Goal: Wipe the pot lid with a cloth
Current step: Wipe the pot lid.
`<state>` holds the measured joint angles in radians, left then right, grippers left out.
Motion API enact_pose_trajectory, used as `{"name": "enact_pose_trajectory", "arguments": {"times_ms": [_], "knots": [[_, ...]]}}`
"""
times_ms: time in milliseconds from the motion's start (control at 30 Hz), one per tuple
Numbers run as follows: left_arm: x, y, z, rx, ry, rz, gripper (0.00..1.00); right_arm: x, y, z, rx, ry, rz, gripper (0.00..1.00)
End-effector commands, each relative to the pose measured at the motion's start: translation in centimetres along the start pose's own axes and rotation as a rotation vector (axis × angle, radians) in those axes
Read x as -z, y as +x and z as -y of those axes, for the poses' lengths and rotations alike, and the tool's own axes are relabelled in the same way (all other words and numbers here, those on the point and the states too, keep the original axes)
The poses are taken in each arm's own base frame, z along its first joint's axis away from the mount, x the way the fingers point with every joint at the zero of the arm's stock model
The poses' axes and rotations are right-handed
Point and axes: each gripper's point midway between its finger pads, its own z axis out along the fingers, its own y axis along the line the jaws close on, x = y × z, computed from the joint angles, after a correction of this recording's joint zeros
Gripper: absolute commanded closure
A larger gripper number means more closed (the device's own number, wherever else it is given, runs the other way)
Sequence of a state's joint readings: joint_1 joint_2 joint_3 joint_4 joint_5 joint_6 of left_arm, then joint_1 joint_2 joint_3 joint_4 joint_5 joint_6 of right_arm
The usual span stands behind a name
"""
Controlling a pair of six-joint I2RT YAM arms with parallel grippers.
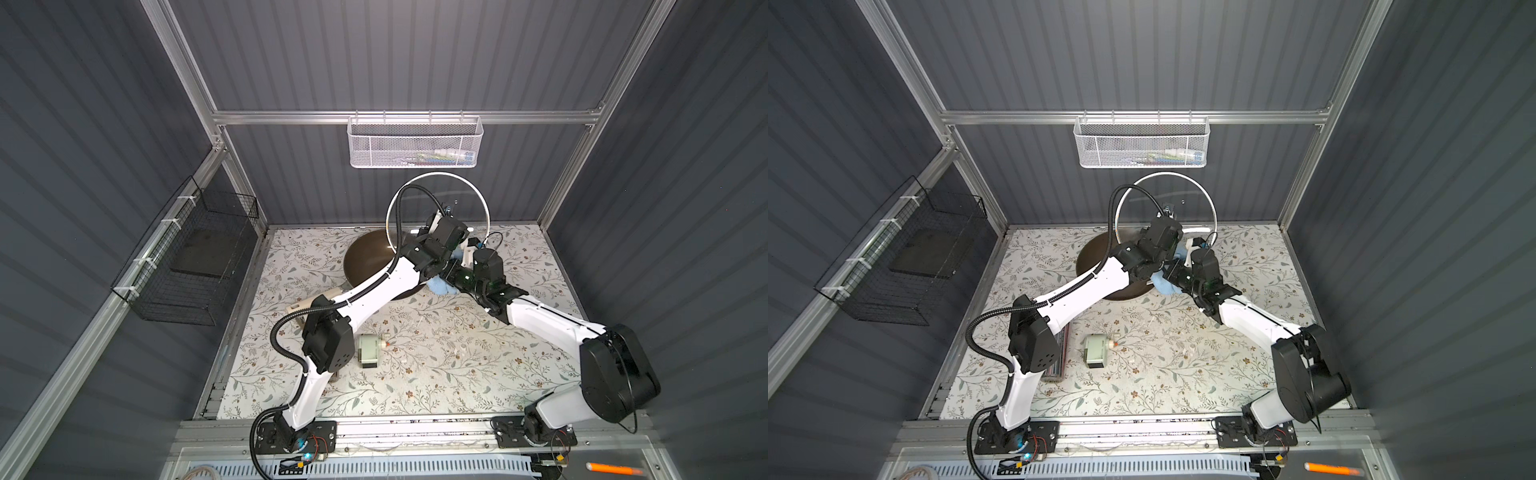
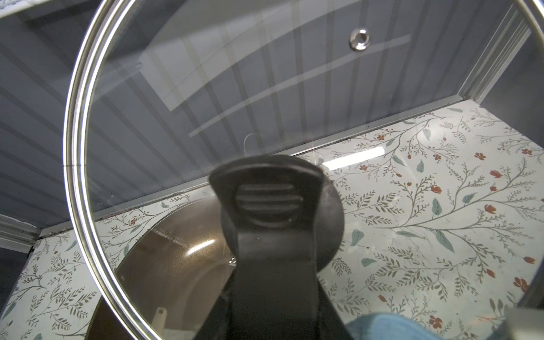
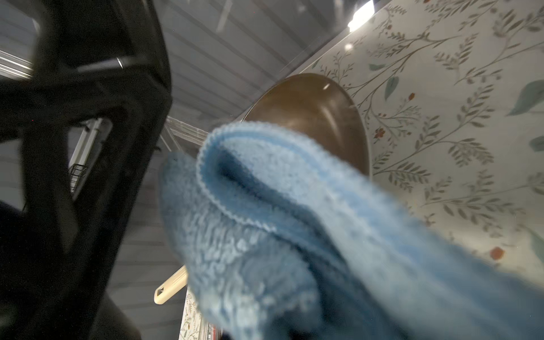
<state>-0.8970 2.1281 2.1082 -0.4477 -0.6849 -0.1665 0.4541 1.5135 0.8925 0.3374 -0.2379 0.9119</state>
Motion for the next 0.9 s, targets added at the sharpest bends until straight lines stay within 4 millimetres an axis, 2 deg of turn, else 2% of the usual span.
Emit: {"name": "enact_pose_trajectory", "arguments": {"times_ms": [0,167,300,433,533,600,733,867], "knots": [[7.8,-12.0,-3.8,0.294,0.040,0.307,1.00,-1.4,-0.1,-0.3,-0.054,-0.022,0.025,1.00],[8.3,-11.8,-4.3,0.313,0.032,0.313,1.00,-2.5,-0.4,0.7,-0.066,0.007,0.050,1.00],[8.7,-11.8,-5.0,0.311,0.017,0.315,1.00,-2.0,-1.8,2.5,0.006,0.116,0.103,1.00],[9.1,-11.7,-5.7,0.302,0.007,0.319,1.00,0.2,-3.9,4.7,0.049,0.215,0.165,1.00],[9.2,-11.7,-5.9,0.278,0.005,0.318,1.00,2.7,-5.8,6.5,0.085,0.296,0.217,1.00],[9.2,-11.6,-5.8,0.259,0.005,0.316,1.00,4.5,-7.3,6.8,0.105,0.314,0.250,1.00],[8.7,-11.3,-5.1,0.217,0.024,0.303,1.00,7.2,-9.1,6.6,0.163,0.337,0.280,1.00],[7.8,-10.5,-4.2,0.174,0.041,0.274,1.00,9.0,-10.7,5.1,0.206,0.322,0.301,1.00]]}}
